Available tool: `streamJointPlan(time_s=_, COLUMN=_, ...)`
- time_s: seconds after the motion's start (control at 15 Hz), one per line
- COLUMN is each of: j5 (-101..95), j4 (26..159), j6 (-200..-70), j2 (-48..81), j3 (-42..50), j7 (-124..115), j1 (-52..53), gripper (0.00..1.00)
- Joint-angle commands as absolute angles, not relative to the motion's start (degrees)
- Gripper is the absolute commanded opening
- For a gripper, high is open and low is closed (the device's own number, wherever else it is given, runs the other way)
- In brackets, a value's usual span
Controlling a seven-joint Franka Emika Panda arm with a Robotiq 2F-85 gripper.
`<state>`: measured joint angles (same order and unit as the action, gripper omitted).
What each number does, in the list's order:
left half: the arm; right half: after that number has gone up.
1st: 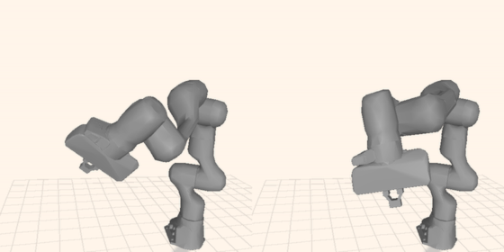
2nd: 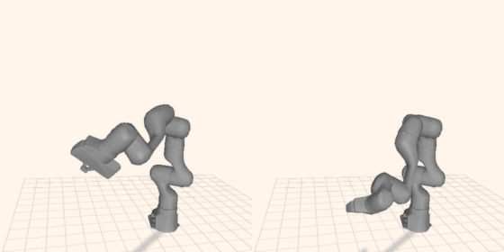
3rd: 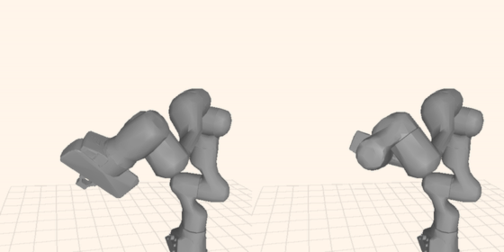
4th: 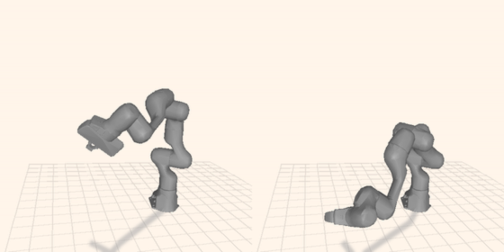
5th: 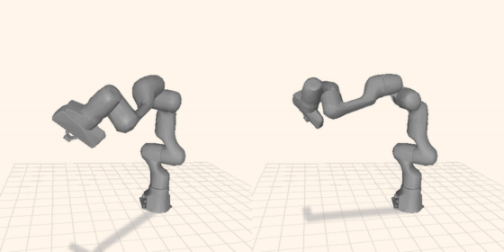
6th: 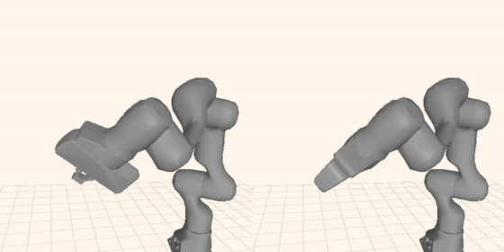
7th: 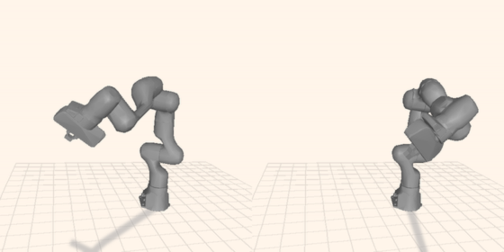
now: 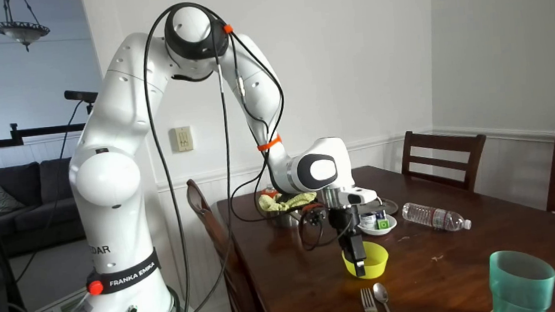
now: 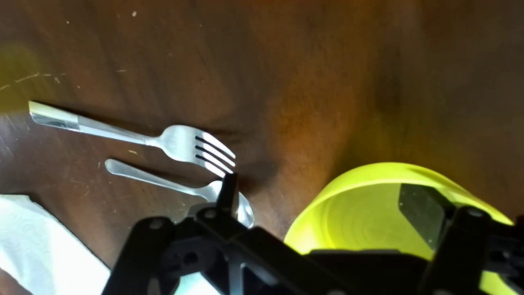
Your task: Move the yellow bowl forward, then put the fork on the edge of the yellow bowl
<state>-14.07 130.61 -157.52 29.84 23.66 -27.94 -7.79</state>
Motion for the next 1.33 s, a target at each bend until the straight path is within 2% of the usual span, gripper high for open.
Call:
streamJointPlan(time_s=0.0, j5=-13.4, j4=132.8, j6=-152.9, j2=27.3, j3=25.1, j7=-24.4, j1=-5.8, gripper=1.0)
streamJointPlan(time_s=0.27, j5=-14.7, j4=133.7, j6=-149.8, j2=26.7, j3=25.6, j7=-24.0, j1=-4.8, gripper=1.0)
streamJointPlan(time_s=0.8, j5=-15.4, j4=141.9, j6=-160.3, j2=16.4, j3=32.8, j7=-30.7, j1=-1.8, gripper=1.0)
streamJointPlan(time_s=1.0, j5=-15.6, j4=143.4, j6=-160.7, j2=14.0, j3=37.0, j7=-37.3, j1=-0.3, gripper=1.0)
streamJointPlan(time_s=1.27, j5=-12.2, j4=143.9, j6=-161.0, j2=14.2, j3=37.7, j7=-43.8, j1=-2.5, gripper=1.0)
